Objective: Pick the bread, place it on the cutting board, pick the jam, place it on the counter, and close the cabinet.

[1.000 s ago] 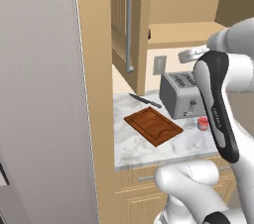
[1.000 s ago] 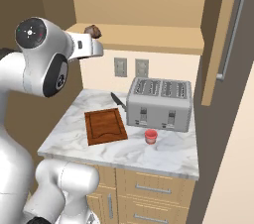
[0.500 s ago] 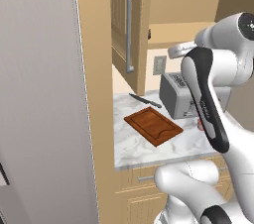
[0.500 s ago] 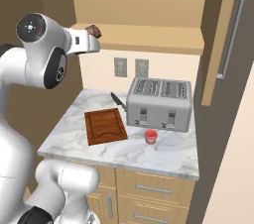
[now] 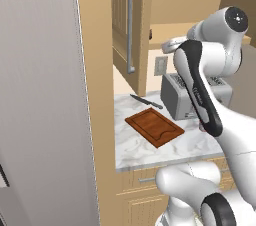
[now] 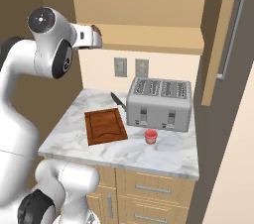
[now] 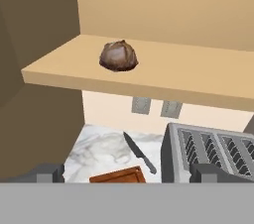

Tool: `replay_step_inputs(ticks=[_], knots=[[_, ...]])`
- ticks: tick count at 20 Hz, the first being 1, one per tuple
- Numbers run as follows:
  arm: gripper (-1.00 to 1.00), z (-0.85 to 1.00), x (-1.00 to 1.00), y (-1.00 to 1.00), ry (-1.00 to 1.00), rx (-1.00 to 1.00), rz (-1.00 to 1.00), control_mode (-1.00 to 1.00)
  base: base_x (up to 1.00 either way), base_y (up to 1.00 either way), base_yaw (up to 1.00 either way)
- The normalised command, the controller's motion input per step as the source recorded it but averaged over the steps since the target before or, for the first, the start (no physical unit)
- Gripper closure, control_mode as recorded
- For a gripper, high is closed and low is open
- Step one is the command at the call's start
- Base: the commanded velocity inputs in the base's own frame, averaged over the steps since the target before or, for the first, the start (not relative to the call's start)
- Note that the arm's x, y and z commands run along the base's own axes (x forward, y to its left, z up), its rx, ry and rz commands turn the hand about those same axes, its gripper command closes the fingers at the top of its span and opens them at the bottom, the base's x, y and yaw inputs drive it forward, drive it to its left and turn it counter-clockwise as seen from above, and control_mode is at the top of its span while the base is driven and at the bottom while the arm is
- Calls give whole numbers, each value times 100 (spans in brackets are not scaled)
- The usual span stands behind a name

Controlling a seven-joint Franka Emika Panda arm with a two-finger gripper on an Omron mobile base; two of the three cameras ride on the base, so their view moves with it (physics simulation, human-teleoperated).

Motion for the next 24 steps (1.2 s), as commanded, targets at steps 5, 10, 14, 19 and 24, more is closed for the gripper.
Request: replay_step_inputs(ticks=[5,10,14,19,24], knots=[[-100,0,31,7,3,1,0,-100,0,0,0],[-100,0,25,9,2,0,0,-100,0,0,0],[-100,0,30,6,0,0,0,-100,0,0,0],[-100,0,24,5,0,0,0,-100,0,0,0],[-100,0,23,3,-2,1,0,-100,0,0,0]])
